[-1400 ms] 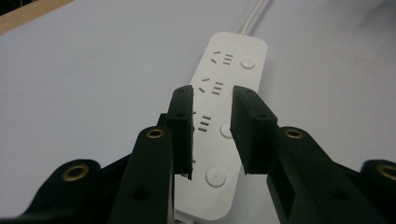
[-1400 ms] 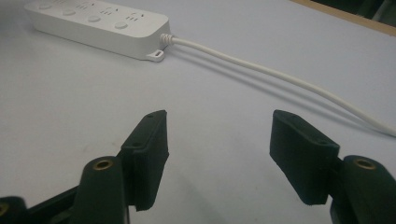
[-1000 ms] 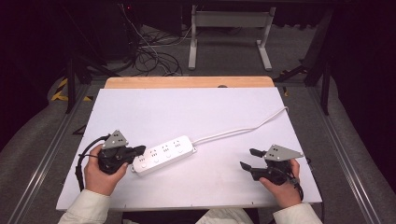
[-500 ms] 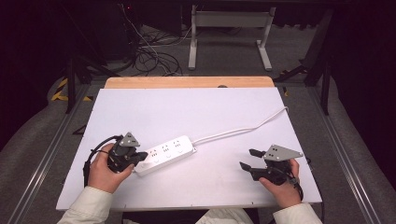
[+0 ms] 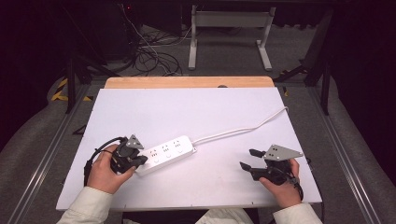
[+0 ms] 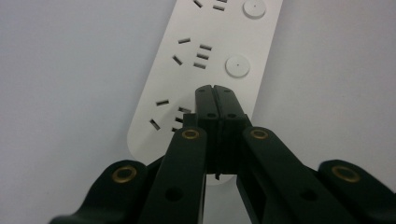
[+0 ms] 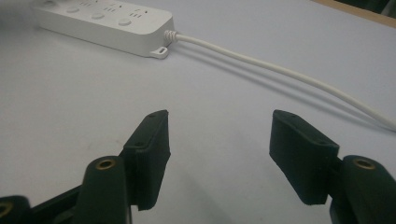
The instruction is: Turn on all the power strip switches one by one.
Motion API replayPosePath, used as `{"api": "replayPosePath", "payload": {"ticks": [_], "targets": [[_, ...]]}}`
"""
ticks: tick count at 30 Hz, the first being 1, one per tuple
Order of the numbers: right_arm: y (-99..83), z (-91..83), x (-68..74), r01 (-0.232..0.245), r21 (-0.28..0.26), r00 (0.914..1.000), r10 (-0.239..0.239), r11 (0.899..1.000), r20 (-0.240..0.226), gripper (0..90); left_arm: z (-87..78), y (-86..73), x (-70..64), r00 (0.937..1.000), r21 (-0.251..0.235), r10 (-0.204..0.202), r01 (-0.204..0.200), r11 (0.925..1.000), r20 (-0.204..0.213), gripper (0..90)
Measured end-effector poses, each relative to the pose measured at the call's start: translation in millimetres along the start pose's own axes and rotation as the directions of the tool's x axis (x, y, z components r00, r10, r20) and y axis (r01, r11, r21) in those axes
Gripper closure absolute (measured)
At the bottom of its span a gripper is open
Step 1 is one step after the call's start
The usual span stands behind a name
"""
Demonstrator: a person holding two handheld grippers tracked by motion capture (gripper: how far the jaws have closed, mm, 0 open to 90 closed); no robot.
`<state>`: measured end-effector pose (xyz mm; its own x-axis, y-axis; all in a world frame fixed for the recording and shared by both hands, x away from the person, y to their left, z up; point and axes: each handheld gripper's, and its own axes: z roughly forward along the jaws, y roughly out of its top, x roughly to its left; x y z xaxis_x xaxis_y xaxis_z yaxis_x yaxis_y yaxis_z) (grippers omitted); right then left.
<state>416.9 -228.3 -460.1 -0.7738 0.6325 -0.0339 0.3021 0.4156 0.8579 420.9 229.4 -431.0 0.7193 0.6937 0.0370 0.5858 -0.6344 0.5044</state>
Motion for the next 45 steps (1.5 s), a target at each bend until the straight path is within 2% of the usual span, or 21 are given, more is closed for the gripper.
{"api": "replayPosePath", "payload": {"ticks": [11, 21, 25, 45], "targets": [[-0.2, -0.4, -0.5, -0.001, 0.001, 1.0000, 0.001, 1.000, 0.000, 38.6, 4.8, 0.5, -2.0, 0.9999, 0.042, 0.016, -0.016, 0.9990, 0.006, 89.8], [-0.2, -1.3, -0.9, -0.004, -0.003, 1.0000, 0.004, 1.000, 0.004, 38.8, 5.2, -0.2, -1.5, 0.9999, 0.034, 0.013, -0.013, 0.9993, 0.002, 89.8], [-0.1, -1.4, -0.8, -0.002, -0.002, 1.0000, 0.002, 1.000, 0.005, 38.9, 5.8, -0.8, -1.6, 0.9999, 0.034, 0.002, -0.003, 0.9994, 0.014, 89.8], [-0.2, -2.1, -1.0, -0.007, -0.006, 1.0000, 0.007, 1.000, 0.005, 39.4, 7.2, -0.8, -5.7, 0.9996, 0.041, 0.013, -0.012, 0.9991, -0.023, 89.9]]}}
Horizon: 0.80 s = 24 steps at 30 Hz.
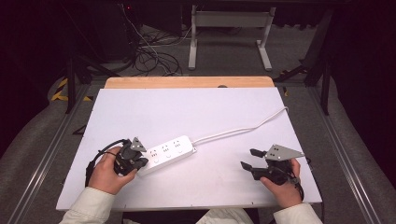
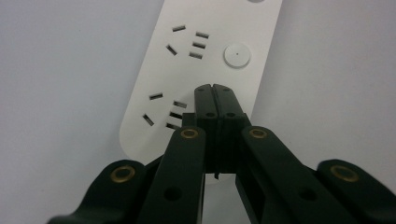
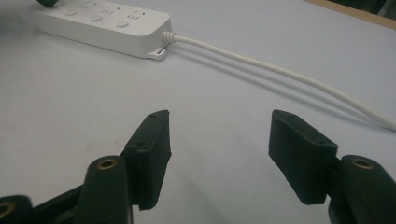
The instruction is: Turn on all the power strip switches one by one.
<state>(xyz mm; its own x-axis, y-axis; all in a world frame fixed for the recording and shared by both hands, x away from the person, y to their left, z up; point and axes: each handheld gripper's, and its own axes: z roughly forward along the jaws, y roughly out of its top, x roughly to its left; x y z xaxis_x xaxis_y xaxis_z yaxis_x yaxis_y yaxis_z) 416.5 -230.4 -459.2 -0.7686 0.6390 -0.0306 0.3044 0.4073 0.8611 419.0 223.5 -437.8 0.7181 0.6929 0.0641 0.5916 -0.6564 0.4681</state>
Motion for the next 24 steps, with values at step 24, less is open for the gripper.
{"api": "replayPosePath", "payload": {"ticks": [24], "targets": [[0.2, -1.3, 0.3, -0.007, -0.008, 1.0000, 0.007, 1.000, -0.001, 39.4, 2.1, -4.4, -3.2, 0.9999, -0.027, -0.009, 0.009, 0.9996, -0.014, 90.0]]}}
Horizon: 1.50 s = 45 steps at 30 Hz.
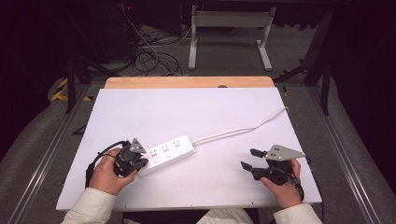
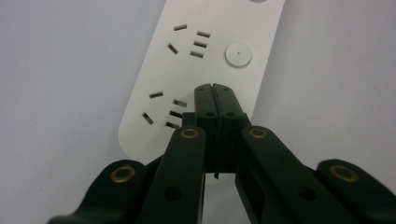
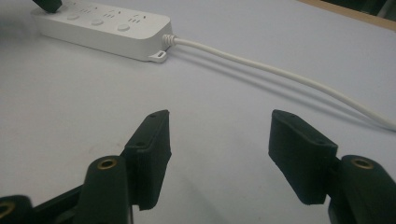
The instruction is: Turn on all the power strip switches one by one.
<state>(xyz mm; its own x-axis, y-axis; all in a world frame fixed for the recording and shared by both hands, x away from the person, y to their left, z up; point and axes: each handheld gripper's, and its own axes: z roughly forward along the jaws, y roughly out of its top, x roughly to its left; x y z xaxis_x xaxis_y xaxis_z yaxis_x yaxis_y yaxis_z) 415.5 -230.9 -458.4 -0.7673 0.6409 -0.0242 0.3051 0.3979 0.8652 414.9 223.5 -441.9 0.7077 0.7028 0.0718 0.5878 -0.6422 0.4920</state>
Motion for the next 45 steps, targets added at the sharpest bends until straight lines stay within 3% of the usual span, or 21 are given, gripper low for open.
{"api": "replayPosePath", "payload": {"ticks": [5, 16, 20, 21, 28, 33, 37, 45], "targets": [[-0.4, 0.7, 0.1, -0.005, 0.001, 1.0000, 0.005, 1.000, -0.002, 39.4, 0.5, 1.7, -2.6, 0.9999, 0.015, 0.003, -0.003, 0.9999, -0.015, 90.0], [-0.8, -0.1, -0.2, -0.010, -0.001, 0.9999, 0.010, 1.000, 0.003, 39.3, 0.9, -2.2, -1.8, 0.9997, -0.016, -0.018, 0.017, 0.9997, -0.018, 90.0], [-0.7, -0.9, -1.3, -0.012, -0.007, 0.9999, 0.012, 1.000, 0.003, 39.4, -2.4, -3.6, -0.9, 0.9997, -0.054, -0.019, 0.018, 0.9984, -0.016, 90.0], [-0.8, -0.7, -1.8, -0.012, -0.007, 0.9999, 0.012, 1.000, 0.004, 39.3, -6.3, -2.8, 1.1, 0.9989, -0.067, -0.026, 0.024, 0.9975, -0.038, 90.0], [-0.5, 0.1, -1.1, -0.011, -0.004, 0.9999, 0.011, 1.000, 0.001, 39.4, -13.0, 1.3, 0.3, 0.9996, -0.106, -0.029, 0.029, 0.9939, -0.001, 90.0], [-0.6, 0.3, -1.2, -0.011, -0.002, 0.9999, 0.011, 1.000, 0.001, 39.4, -14.5, 4.4, -1.4, 0.9998, -0.113, -0.020, 0.020, 0.9934, 0.002, 90.0], [-0.4, 1.2, -1.1, -0.009, 0.001, 1.0000, 0.009, 1.000, -0.001, 39.4, -9.2, 11.8, -5.6, 0.9999, -0.112, 0.003, -0.002, 0.9937, 0.010, 90.0], [-0.5, 1.1, -1.1, -0.007, 0.001, 1.0000, 0.007, 1.000, -0.002, 39.4, -0.7, 20.7, -8.1, 0.9995, -0.108, 0.008, -0.005, 0.9941, 0.029, 90.0]]}}
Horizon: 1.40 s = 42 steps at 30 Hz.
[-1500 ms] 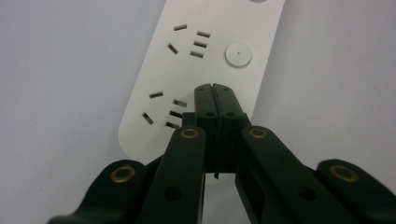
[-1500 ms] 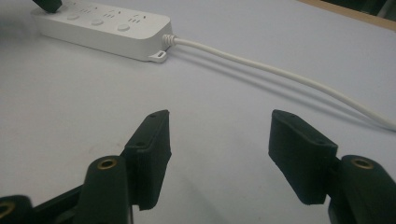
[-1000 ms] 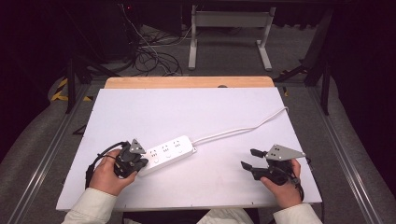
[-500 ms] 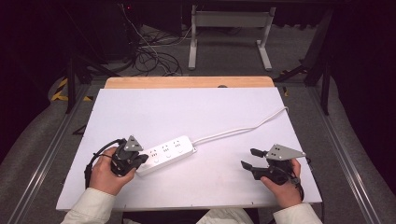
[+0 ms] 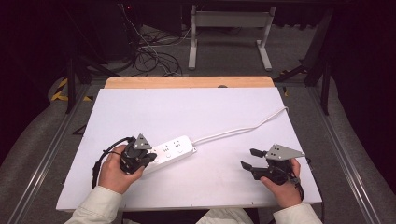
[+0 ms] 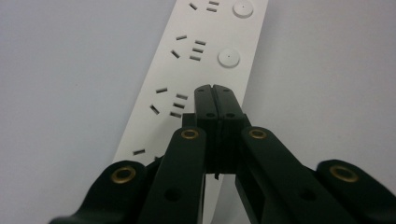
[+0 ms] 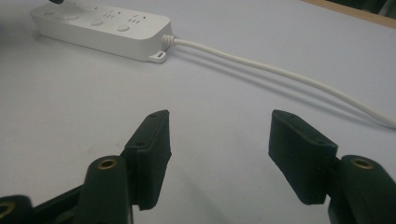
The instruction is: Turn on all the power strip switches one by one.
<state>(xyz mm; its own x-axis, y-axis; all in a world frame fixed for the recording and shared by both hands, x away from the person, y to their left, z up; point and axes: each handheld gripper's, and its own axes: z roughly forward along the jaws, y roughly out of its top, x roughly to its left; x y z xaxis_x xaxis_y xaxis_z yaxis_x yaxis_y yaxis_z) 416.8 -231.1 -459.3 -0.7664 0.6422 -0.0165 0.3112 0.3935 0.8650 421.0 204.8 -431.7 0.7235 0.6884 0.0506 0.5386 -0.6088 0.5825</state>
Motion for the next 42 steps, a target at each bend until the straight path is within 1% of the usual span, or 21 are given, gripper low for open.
{"api": "replayPosePath", "payload": {"ticks": [3, 6, 7, 8, 13, 16, 17, 19, 29, 34, 36, 42], "targets": [[0.0, -0.1, 0.0, 0.000, 0.000, 1.0000, 0.000, 1.000, -0.001, 39.4, 4.4, 2.2, 0.1, 1.0000, 0.012, 0.001, -0.001, 0.9999, -0.002, 90.0], [-0.2, -0.2, -0.4, 0.000, -0.002, 1.0000, 0.000, 1.000, 0.000, 39.4, 8.7, 4.0, -0.6, 1.0000, 0.009, -0.004, 0.004, 0.9999, 0.003, 90.0], [-0.2, -0.2, -0.4, 0.000, -0.002, 1.0000, 0.000, 1.000, 0.000, 39.4, 8.9, 4.5, -0.2, 1.0000, 0.017, 0.003, -0.003, 0.9999, -0.001, 90.0], [-0.2, -0.2, -0.4, 0.000, -0.002, 1.0000, 0.000, 1.000, 0.000, 39.3, 10.4, 4.9, -0.7, 1.0000, 0.017, 0.000, 0.000, 0.9998, 0.002, 90.0], [-0.2, -0.3, -0.5, 0.000, -0.003, 1.0000, 0.000, 1.000, -0.001, 39.3, 12.7, 5.1, -0.1, 1.0000, 0.028, 0.001, -0.001, 0.9996, -0.007, 90.0], [-0.2, -0.3, -0.5, -0.001, -0.002, 1.0000, 0.001, 1.000, -0.001, 39.4, 14.1, 5.4, -0.2, 1.0000, 0.030, -0.002, 0.002, 0.9996, -0.005, 90.0], [-0.2, -0.2, -0.4, 0.000, -0.002, 1.0000, 0.000, 1.000, -0.001, 39.3, 14.9, 5.4, -0.4, 1.0000, 0.033, -0.001, 0.001, 0.9994, -0.001, 90.0], [-0.2, -0.2, -0.5, 0.000, -0.002, 1.0000, 0.000, 1.000, -0.001, 39.3, 15.9, 5.7, -0.3, 0.9999, 0.042, 0.006, -0.005, 0.9991, -0.009, 90.0], [-0.4, 0.2, -0.6, -0.003, -0.003, 1.0000, 0.003, 1.000, -0.004, 39.3, 16.8, 5.8, -0.7, 0.9999, 0.045, -0.003, 0.003, 0.9990, -0.012, 90.0], [-0.5, 0.0, -0.8, -0.004, -0.002, 1.0000, 0.004, 1.000, -0.002, 39.3, 17.8, 4.3, -0.5, 0.9998, 0.034, -0.015, 0.015, 0.9993, -0.013, 90.0], [-0.4, 0.1, -0.5, -0.004, -0.001, 1.0000, 0.004, 1.000, -0.003, 39.3, 18.1, 4.1, -0.9, 0.9999, 0.036, -0.010, 0.010, 0.9993, -0.012, 90.0], [-0.5, -0.2, -0.3, -0.004, -0.002, 1.0000, 0.004, 1.000, -0.003, 39.3, 18.8, 3.3, -1.0, 0.9998, 0.036, -0.018, 0.018, 0.9992, -0.009, 90.0]]}}
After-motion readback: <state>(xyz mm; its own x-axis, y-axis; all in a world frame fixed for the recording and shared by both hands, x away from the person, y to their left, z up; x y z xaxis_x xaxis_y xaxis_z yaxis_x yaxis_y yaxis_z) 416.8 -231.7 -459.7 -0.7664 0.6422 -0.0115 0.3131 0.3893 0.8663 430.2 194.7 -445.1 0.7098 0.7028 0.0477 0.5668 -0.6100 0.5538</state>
